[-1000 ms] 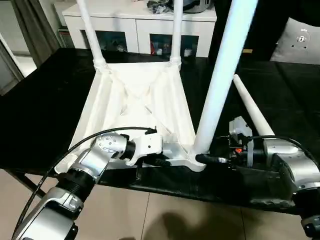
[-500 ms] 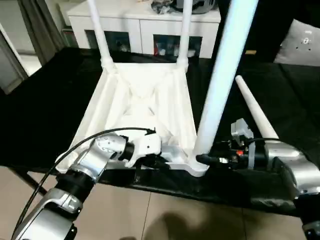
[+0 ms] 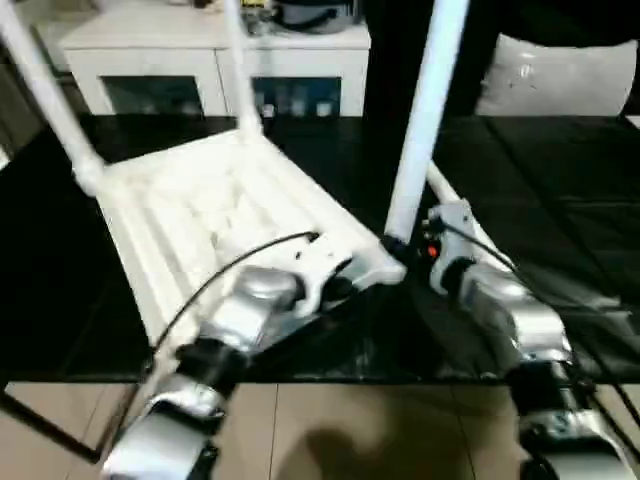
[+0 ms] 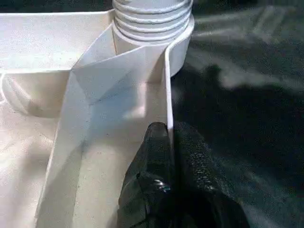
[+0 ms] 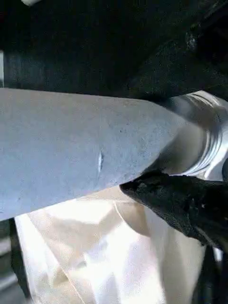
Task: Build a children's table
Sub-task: Rotate leg to tighten, then rotate table base
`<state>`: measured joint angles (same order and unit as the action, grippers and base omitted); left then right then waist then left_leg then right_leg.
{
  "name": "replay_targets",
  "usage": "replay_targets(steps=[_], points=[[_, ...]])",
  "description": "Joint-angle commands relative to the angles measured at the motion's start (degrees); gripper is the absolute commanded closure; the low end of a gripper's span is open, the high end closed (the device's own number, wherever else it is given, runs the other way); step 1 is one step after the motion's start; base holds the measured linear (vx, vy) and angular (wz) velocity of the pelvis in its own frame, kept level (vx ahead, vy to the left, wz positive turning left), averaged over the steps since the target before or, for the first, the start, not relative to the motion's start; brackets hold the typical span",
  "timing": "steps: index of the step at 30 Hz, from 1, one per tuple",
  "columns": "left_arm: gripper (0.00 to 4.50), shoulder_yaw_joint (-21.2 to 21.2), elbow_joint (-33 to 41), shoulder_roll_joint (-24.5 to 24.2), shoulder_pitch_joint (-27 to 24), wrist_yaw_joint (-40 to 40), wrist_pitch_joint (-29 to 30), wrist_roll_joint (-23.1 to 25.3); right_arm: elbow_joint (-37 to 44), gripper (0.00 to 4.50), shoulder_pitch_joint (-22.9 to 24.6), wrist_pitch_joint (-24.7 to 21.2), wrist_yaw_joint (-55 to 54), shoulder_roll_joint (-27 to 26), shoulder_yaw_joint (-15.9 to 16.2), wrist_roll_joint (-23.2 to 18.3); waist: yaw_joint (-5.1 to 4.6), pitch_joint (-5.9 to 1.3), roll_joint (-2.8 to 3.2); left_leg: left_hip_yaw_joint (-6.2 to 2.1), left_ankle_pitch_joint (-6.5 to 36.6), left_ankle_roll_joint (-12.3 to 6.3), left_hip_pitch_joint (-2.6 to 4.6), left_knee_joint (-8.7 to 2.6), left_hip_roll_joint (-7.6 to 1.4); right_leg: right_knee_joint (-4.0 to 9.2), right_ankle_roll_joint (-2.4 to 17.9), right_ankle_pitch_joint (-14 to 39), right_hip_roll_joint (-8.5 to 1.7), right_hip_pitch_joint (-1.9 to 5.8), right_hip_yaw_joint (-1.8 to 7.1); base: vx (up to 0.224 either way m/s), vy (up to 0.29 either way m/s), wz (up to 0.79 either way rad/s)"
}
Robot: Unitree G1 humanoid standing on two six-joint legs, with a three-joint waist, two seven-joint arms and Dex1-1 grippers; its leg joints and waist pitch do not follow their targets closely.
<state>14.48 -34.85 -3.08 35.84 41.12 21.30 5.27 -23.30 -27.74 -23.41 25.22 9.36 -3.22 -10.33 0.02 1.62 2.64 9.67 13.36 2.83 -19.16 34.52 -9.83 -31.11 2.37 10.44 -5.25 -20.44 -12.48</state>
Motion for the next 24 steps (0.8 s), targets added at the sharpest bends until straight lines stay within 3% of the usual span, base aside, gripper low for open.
replay_targets(steps=[1,2,5,6,7,8,9,10,11,13,16,17,20,21,22,24], points=[[4.50,0.7,2.2,1.5,1.1,1.5,-3.0,-1.7,-2.8,1.97,1.1,-1.6,-1.1,-1.7,-0.4,-1.1,0.33,-2.28,-0.79,-2.67,14.5,-2.41,-0.69,-4.57,-4.31,5.62,-0.4,25.1,-6.50,2.15,4.75,0.000,0.000,0.00],[4.50,0.8,2.3,1.4,1.1,1.6,-3.2,-1.6,-2.7,1.81,1.1,-1.6,-1.0,-1.7,-0.4,-1.0,0.34,-2.38,-0.80,-2.67,13.7,-2.68,-0.81,-4.62,-4.43,5.35,0.2,23.9,-6.44,2.18,4.91,0.000,0.000,0.00],[4.50,2.1,2.9,0.1,0.5,2.4,-4.3,0.2,-0.9,1.58,2.0,-1.2,-0.8,-1.1,-0.6,-0.2,1.15,-3.11,-0.96,-2.43,6.0,-4.24,-1.11,-4.26,-4.74,3.44,4.1,14.1,-6.54,2.17,6.05,0.000,0.000,0.00],[4.50,2.4,2.4,-0.5,0.4,2.2,-5.7,0.9,0.1,1.53,2.8,-0.6,-1.0,-0.1,-0.1,1.0,1.51,-3.50,-0.88,-2.35,1.5,-5.36,-1.42,-3.92,-4.84,2.30,6.0,8.6,-6.61,2.44,6.28,0.000,0.000,0.00],[4.50,2.5,2.3,-0.6,0.4,2.1,-5.8,1.0,0.3,1.44,2.9,-0.7,-1.1,0.1,-0.1,1.1,2.07,-3.57,-1.03,-2.00,-1.6,-6.93,-1.56,-3.49,-4.56,1.73,6.9,4.5,-6.52,2.21,6.42,0.000,0.000,0.00],[4.50,2.5,1.8,-0.8,0.5,1.7,-6.2,1.2,1.0,1.30,3.4,-1.1,-1.4,0.5,-0.3,1.1,2.07,-3.57,-1.03,-2.00,-1.6,-6.93,-1.56,-3.49,-4.56,1.73,6.9,4.5,-6.52,2.21,6.42,0.000,0.000,0.00],[4.50,2.6,0.8,-1.3,0.7,0.8,-7.3,1.8,3.0,1.19,4.8,-0.6,-1.3,1.5,-0.1,1.5,2.92,-3.49,-1.26,-1.72,-3.3,-8.70,-1.68,-3.26,-4.34,1.33,7.4,2.3,-6.56,2.22,6.55,0.000,0.000,0.00],[4.50,2.5,0.1,-1.4,0.9,0.0,-7.9,2.0,4.8,1.14,6.0,-1.2,-1.0,2.2,0.0,1.2,3.10,-3.45,-1.52,-1.61,-3.4,-8.97,-1.71,-3.26,-4.33,1.32,7.1,2.7,-6.57,2.25,6.53,0.000,0.000,0.00],[4.50,2.4,-0.3,-1.4,1.1,-0.4,-8.3,2.0,5.9,1.02,6.7,-1.5,-0.7,2.6,0.2,1.1,3.69,-3.25,-1.38,-1.43,-2.5,-9.06,-1.55,-3.25,-4.22,1.81,6.3,5.4,-6.46,2.06,6.47,0.000,0.000,0.00],[4.50,2.1,-1.3,-1.6,1.4,-1.3,-9.9,2.2,10.4,0.89,9.8,-3.4,0.3,3.6,0.2,0.3,4.34,-2.91,-1.56,-1.41,0.2,-7.61,-1.49,-3.59,-4.15,2.58,3.7,11.9,-6.22,2.20,6.29,0.000,0.000,0.00],[4.50,1.7,-1.8,-1.5,1.4,-2.9,-11.1,2.4,14.1,0.69,12.8,-3.2,1.8,5.1,0.7,0.4,4.36,-2.48,-1.48,-1.32,4.8,-5.25,-1.10,-3.91,-3.94,3.91,0.6,20.0,-5.99,1.84,5.94,0.000,0.000,0.00],[4.07,1.2,-1.8,-1.2,1.4,-2.8,-10.9,1.8,14.8,0.47,13.2,-3.4,2.2,5.1,0.7,0.0,4.30,-2.43,-1.56,-1.26,5.5,-5.03,-1.12,-3.91,-3.78,4.14,-0.1,21.1,-5.89,1.86,5.88,0.000,0.000,0.00],[3.97,-0.4,0.1,-0.5,0.9,-1.0,-9.4,-0.9,16.7,0.34,14.7,-3.8,2.7,5.7,1.1,-0.1,3.99,-2.41,-1.53,-1.45,6.5,-4.38,-1.17,-3.99,-3.72,4.42,-1.5,22.9,-5.81,1.81,5.60,0.000,0.000,0.00],[3.90,-0.7,1.0,-0.5,0.6,-0.5,-9.3,-1.6,17.2,0.26,15.0,-3.5,3.0,6.0,1.4,-0.3,3.99,-2.55,-1.34,-1.53,6.5,-4.25,-1.20,-3.92,-3.80,4.48,-1.3,22.5,-5.95,1.75,5.58,0.000,0.000,0.00],[3.75,-0.8,1.4,-0.5,0.4,-0.8,-9.9,-1.6,17.3,0.12,15.0,-3.5,2.9,6.0,1.4,-0.3,4.13,-2.63,-0.71,-1.77,5.8,-4.33,-1.20,-3.97,-4.09,4.13,-0.4,20.4,-5.94,1.67,5.67,0.000,0.000,0.00],[3.54,-1.2,2.1,-0.7,0.1,-1.4,-11.1,-1.7,17.6,0.00,15.1,-3.6,2.6,6.1,1.5,-0.3,4.02,-2.73,-1.04,-1.96,4.9,-4.64,-1.30,-4.02,-4.59,3.68,0.5,17.0,-5.87,1.65,5.86,0.000,0.000,0.00]])
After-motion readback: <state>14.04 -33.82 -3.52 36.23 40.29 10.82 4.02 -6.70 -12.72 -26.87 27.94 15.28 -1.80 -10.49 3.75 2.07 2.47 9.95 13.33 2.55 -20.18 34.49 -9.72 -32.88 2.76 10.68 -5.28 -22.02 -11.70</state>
